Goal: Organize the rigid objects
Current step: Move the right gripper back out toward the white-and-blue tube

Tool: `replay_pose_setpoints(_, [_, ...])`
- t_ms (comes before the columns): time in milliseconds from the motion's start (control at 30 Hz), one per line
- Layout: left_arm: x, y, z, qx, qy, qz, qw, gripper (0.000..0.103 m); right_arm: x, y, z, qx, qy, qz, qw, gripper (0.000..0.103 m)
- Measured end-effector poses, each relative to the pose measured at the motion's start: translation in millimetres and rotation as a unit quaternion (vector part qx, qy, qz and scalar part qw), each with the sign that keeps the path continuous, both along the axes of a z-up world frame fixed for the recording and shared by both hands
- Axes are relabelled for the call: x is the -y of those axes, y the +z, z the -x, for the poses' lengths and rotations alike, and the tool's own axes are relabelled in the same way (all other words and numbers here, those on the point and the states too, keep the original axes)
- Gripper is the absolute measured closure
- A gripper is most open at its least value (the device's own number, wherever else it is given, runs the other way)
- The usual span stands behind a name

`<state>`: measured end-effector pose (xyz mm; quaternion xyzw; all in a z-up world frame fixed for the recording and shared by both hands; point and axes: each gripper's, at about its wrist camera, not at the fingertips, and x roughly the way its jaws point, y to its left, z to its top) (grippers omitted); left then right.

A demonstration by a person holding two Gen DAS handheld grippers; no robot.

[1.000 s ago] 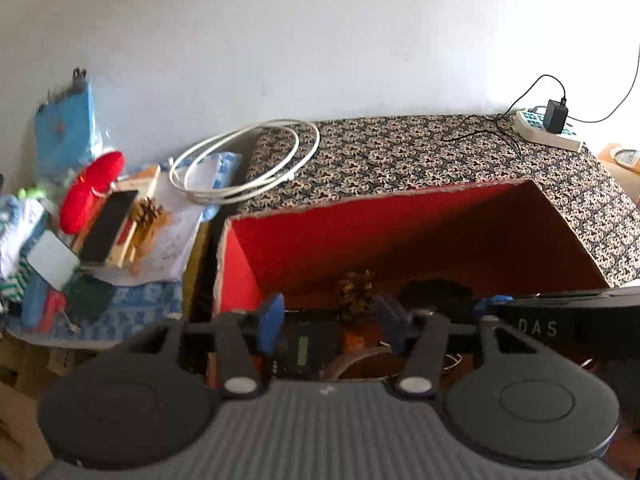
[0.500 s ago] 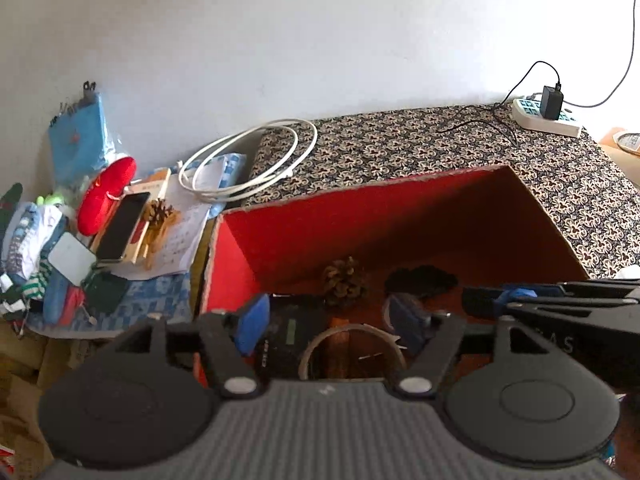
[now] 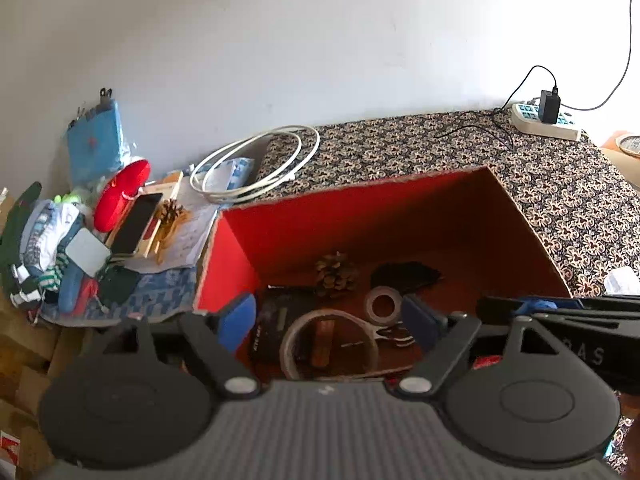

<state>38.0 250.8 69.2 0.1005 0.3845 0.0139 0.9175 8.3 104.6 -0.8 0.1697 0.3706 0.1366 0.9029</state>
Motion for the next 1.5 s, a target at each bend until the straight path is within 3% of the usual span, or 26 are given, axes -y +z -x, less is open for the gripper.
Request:
replay_pose_setpoints(800, [3, -1, 29, -0.011, 0.048, -0.004, 0.9988, 0.019, -3, 13, 25, 0.018, 0.061, -0.003, 0.998, 0.089])
replay_pose_setpoints(1500, [10, -39, 46, -0.079, 0.057, 0.0, 0.9953, 0.019, 6, -14, 44, -0.032, 0.051, 0.0, 0.998, 0.088])
